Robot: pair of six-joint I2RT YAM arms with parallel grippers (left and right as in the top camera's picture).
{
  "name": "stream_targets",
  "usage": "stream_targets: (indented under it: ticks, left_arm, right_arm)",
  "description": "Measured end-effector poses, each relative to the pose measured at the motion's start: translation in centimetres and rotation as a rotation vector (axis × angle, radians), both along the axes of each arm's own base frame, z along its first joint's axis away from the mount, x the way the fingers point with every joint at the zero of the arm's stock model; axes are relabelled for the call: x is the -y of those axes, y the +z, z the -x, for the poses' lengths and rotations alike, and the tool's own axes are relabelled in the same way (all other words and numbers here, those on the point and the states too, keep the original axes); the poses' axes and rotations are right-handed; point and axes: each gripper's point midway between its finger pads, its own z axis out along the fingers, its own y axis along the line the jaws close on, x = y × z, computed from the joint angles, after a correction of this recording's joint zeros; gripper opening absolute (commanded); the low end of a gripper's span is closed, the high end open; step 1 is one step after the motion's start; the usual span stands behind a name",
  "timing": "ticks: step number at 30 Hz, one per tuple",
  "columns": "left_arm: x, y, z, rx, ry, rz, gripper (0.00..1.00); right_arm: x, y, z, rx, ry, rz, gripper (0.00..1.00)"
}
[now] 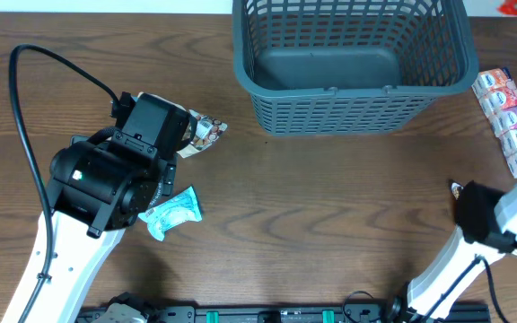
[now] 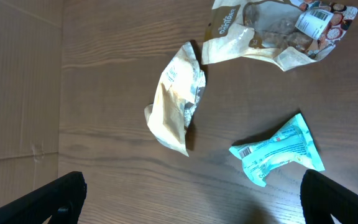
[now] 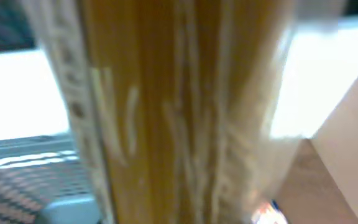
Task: Pack container
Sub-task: 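Lift the spaghetti package and carry it over the basket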
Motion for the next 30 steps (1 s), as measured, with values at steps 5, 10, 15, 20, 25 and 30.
stream_targets:
  ticks: [5, 10, 15, 20, 25, 30]
  left_arm:
    - [0.0, 0.0, 0.0, 0.000, 0.000, 0.000, 0.99]
    - [0.0, 0.0, 0.0, 0.000, 0.000, 0.000, 0.99]
    - [0.0, 0.0, 0.0, 0.000, 0.000, 0.000, 0.99]
    - [0.0, 0.0, 0.0, 0.000, 0.000, 0.000, 0.98]
    - [0.0, 0.0, 0.0, 0.000, 0.000, 0.000, 0.98]
    - [0.0, 0.0, 0.0, 0.000, 0.000, 0.000, 0.99]
  right_arm:
    - [-4.8, 0.4, -0.1, 0.005, 0.117, -0.011, 0.01]
    - [-8.2, -3.7, -2.2, -0.123, 0.168, -0.009, 0.01]
    - [-9.6, -9.5, -3.8, -0.304, 0.124, 0.056, 0.01]
    - [-9.8, -14.4, -4.8, -0.442, 0.087, 0.106, 0.01]
    - [-8.9, -18.3, -5.0, -0.549, 0.046, 0.135, 0.01]
    - [-8.1, -22.2, -5.0, -0.647, 0.017, 0.162, 0.01]
